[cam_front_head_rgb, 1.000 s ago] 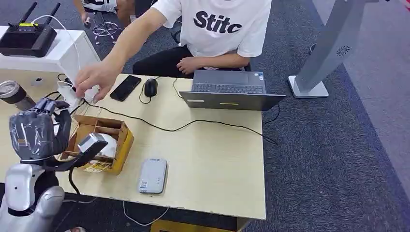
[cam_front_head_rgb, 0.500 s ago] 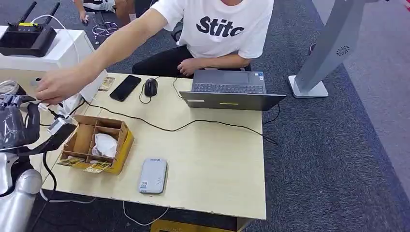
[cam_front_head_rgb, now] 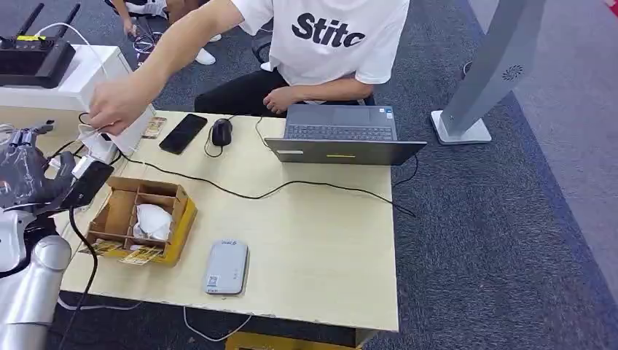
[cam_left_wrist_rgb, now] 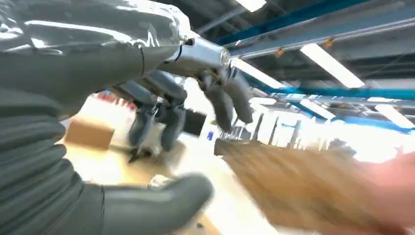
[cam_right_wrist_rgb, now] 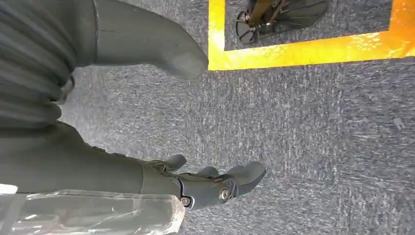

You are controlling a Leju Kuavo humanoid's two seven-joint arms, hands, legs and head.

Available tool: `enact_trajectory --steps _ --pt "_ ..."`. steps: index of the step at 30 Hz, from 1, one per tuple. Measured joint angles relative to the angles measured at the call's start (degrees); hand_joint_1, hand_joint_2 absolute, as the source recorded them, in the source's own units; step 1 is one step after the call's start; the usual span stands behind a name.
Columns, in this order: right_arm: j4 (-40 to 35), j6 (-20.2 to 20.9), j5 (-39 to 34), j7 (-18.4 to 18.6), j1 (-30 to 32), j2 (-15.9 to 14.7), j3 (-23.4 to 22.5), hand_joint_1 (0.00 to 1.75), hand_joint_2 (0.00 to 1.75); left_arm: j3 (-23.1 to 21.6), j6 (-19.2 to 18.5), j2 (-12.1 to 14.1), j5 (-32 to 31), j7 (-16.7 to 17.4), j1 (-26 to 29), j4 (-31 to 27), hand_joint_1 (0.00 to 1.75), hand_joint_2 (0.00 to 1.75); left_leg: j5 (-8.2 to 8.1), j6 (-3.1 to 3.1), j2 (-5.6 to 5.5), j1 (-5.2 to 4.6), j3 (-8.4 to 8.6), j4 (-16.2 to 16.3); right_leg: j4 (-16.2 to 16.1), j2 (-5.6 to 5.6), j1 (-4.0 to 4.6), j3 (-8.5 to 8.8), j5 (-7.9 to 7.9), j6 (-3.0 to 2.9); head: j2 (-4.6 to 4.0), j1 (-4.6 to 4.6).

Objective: Pass the card to the sensor for recognition and then transmit it.

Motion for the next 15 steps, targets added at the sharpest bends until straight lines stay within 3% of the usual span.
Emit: enact_trajectory --steps 5,6,12,15 --pt "0.02 -0.04 -0.48 0.04 0.05 0.00 0.07 0.00 1.75 -0.02 0.17 -1.22 3.80 -2.06 0.37 -0.50 0.00 0.00 0.05 -0.02 -0.02 -0.01 0.00 0.00 0.01 -0.02 0.00 0.04 0.01 0.00 0.00 0.00" --pt "0.02 -0.07 -0.72 0.11 0.05 -0.02 0.09 0.00 1.75 -0.02 0.06 -1.62 4.58 -2.50 0.79 -1.23 0.00 1.75 0.05 -0.01 -0.02 -0.01 0.00 0.00 0.01 -0.02 0.00 0.05 0.02 0.01 0.00 0.00" --pt "0.17 -0.11 -2.01 0.02 0.13 -0.05 0.13 0.00 1.75 -0.59 -3.04 -3.28 7.59 -3.04 5.89 -10.37 0.00 1.75 0.04 0.00 -0.01 -0.06 0.00 0.02 -0.04 -0.02 -0.04 0.06 0.02 0.03 0.00 0.00" --pt "0.24 -0.33 -2.84 -0.04 0.18 -0.05 0.15 0.00 1.75 -1.95 -7.28 -3.96 7.96 -2.32 10.22 -17.65 0.00 1.75 0.01 0.03 -0.01 -0.07 -0.02 0.02 -0.05 -0.01 -0.05 0.06 0.02 0.03 0.00 0.00"
